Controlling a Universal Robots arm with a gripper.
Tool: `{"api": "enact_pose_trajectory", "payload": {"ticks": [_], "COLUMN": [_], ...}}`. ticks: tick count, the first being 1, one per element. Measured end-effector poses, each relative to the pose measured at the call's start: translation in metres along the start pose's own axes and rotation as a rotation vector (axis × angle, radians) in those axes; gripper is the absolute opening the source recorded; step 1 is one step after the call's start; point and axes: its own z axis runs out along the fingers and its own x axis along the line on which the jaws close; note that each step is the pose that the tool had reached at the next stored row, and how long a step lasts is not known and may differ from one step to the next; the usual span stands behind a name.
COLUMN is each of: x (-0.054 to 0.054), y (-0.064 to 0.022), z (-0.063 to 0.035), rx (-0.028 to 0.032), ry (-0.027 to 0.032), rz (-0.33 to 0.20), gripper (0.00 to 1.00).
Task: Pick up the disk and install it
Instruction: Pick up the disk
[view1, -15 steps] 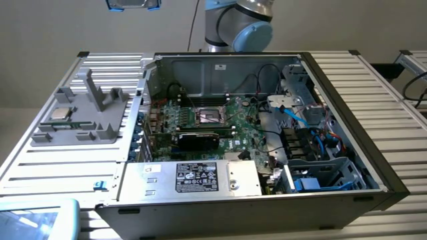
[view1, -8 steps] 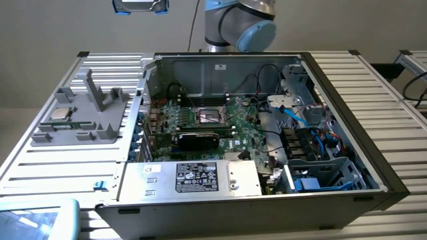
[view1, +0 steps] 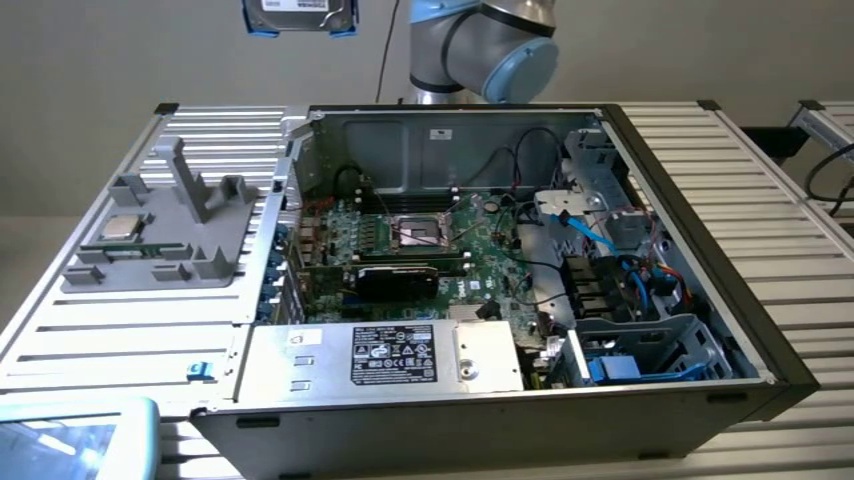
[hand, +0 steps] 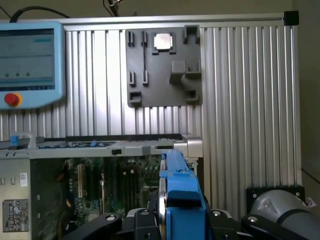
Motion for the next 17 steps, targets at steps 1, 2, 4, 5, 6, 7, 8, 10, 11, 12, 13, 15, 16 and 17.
{"api": "enact_pose_trajectory", "payload": {"ticks": [1, 2, 4, 5, 6, 7, 8, 10, 11, 12, 13, 15, 16, 17], "x": [0.002, 0.003, 0.007, 0.008, 0.009, 0.011, 0.013, 0.016, 0.018, 0.02, 0.022, 0.027, 0.03, 0.033], "y": [-0.004, -0.0081, -0.0165, -0.0203, -0.0242, -0.0287, -0.0327, -0.0406, -0.0444, -0.048, -0.0515, -0.0585, -0.0617, -0.065], "z": [-0.0001, -0.0001, -0.0002, -0.0003, -0.0004, -0.0004, -0.0005, -0.0006, -0.0007, -0.0008, -0.0008, -0.0009, -0.0009, -0.0011], "rx": [-0.0014, -0.0035, -0.0086, -0.011, -0.0135, -0.0164, -0.019, -0.0243, -0.0271, -0.0298, -0.0324, -0.0375, -0.0401, -0.0428], "ry": [0.0008, 0.0012, 0.0019, 0.0023, 0.0025, 0.0029, 0.0032, 0.0037, 0.004, 0.0042, 0.0045, 0.0047, 0.0048, 0.0051], "rz": [0.0, 0.0, 0.0, 0.0, 0.0, 0.0, 0.0, 0.0, 0.0, 0.0, 0.0, 0.0, 0.0, 0.0], "gripper": [0.37, 0.37, 0.37, 0.37, 0.37, 0.37, 0.37, 0.37, 0.37, 0.37, 0.37, 0.37, 0.37, 0.37]}}
